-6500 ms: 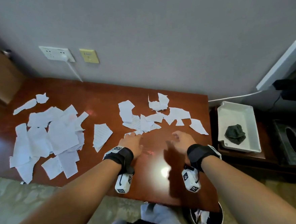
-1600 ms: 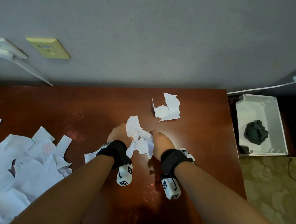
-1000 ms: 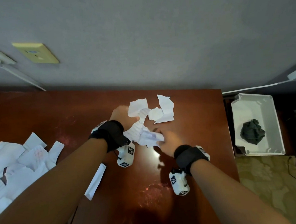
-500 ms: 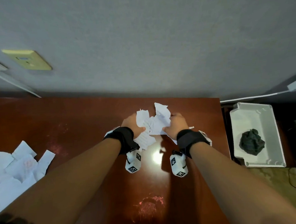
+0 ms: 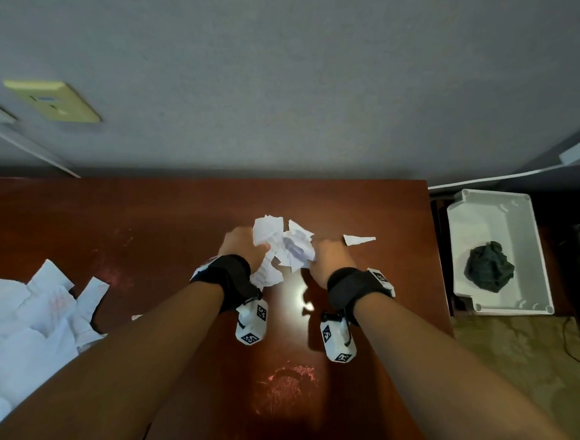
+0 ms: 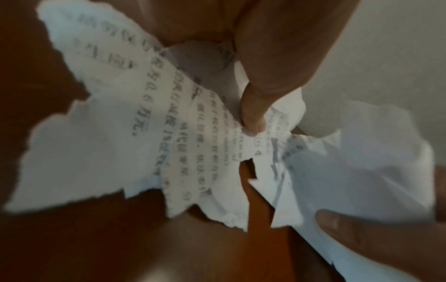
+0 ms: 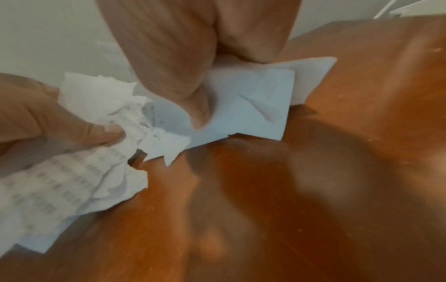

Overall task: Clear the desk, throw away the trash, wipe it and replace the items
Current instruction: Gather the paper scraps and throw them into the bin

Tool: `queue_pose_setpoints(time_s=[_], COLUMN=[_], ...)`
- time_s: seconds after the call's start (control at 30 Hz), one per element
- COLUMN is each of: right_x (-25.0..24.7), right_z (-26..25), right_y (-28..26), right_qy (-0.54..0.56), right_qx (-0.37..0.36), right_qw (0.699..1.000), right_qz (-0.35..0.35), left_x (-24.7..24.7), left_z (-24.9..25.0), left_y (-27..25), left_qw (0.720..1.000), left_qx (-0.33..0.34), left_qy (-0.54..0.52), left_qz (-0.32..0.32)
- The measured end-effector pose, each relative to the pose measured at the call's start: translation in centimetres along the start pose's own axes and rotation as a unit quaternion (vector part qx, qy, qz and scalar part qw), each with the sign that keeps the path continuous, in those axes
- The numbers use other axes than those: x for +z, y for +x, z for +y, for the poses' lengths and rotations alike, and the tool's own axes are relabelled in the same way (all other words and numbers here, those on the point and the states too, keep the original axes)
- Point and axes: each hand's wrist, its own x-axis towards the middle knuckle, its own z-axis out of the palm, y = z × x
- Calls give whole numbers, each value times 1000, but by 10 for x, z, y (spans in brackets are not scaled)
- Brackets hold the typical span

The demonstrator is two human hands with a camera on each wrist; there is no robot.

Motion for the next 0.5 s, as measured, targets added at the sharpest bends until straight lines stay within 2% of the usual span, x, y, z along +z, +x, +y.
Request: queue_pose_setpoints(time_s=[0.13, 0.23, 0.33, 0.5], right_x=[-16, -33, -43, -41], right_z=[11, 31, 64, 90], right_y=[-12, -15, -9, 2], right_qy=[44, 50, 11, -61], right_qx=[-13, -5, 42, 41], right_qw=[998, 996, 997, 997], right_qz=[35, 71, 58, 8], left_x=[-12, -17, -17, -4], left_z=[2, 3, 2, 3], left_y=[-18, -27, -34, -49], left_qw=[999, 994, 991, 992], left_qx=[12, -5, -18, -42], left_qy=[-21, -77, -104, -99], left_qz=[33, 80, 79, 65])
